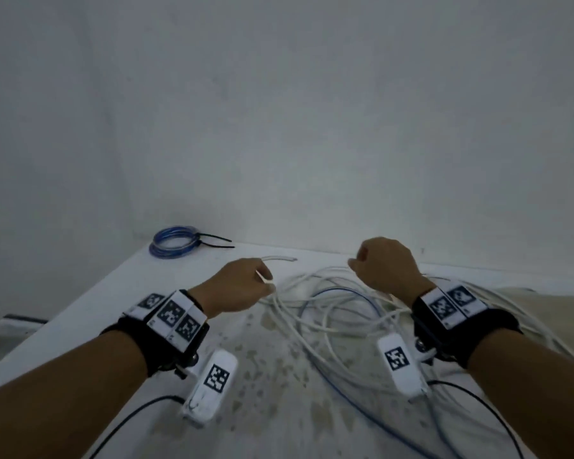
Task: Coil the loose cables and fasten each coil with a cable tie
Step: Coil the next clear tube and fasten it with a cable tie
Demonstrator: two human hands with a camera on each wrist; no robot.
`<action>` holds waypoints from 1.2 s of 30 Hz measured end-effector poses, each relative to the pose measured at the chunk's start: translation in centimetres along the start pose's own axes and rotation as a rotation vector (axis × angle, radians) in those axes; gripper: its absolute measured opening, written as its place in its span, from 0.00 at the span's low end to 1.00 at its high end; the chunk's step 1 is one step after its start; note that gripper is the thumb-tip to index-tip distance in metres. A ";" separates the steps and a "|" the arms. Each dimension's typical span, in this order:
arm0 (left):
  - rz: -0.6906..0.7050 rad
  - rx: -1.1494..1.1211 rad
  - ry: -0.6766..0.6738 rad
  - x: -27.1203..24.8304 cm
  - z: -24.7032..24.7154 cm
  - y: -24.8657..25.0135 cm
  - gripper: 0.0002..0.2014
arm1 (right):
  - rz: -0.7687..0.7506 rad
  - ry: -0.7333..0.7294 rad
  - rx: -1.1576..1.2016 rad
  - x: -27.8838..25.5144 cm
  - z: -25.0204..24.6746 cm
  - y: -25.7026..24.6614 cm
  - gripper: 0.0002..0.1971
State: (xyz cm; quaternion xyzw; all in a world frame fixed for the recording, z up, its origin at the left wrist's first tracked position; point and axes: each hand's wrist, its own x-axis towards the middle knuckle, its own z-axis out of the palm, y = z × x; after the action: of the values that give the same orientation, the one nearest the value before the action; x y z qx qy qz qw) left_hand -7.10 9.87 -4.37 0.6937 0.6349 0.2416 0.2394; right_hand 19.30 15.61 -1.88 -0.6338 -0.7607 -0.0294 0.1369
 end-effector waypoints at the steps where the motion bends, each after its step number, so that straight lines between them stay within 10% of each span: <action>1: 0.011 0.020 -0.027 -0.6 0.9 0.9 0.13 | 0.019 -0.036 -0.039 -1.3 -0.4 1.8 0.20; 9: 0.019 0.338 -0.244 -2.8 6.4 6.2 0.25 | 0.110 -0.349 -0.128 -9.5 2.5 11.1 0.34; 17: -0.297 0.513 0.051 -4.0 8.8 7.0 0.20 | 0.159 -0.284 -0.080 -10.3 4.3 11.9 0.34; 21: -0.378 0.333 -0.135 -4.3 9.9 7.2 0.20 | 0.163 -0.297 -0.071 -10.4 4.3 12.0 0.35; 29: -0.540 -0.232 -0.028 -4.8 10.5 8.8 0.11 | 0.151 -0.433 -0.035 -9.5 3.3 12.2 0.51; 36: -0.517 -0.567 0.107 -4.9 7.2 9.7 0.11 | 0.053 -0.383 0.045 -10.6 -0.7 9.1 0.43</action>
State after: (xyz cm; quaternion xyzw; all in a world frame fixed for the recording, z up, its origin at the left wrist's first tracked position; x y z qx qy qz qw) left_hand 4.50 4.00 -3.84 0.4037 0.7084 0.3750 0.4411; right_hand 29.96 7.07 -4.95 -0.6444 -0.7564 0.1125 0.0043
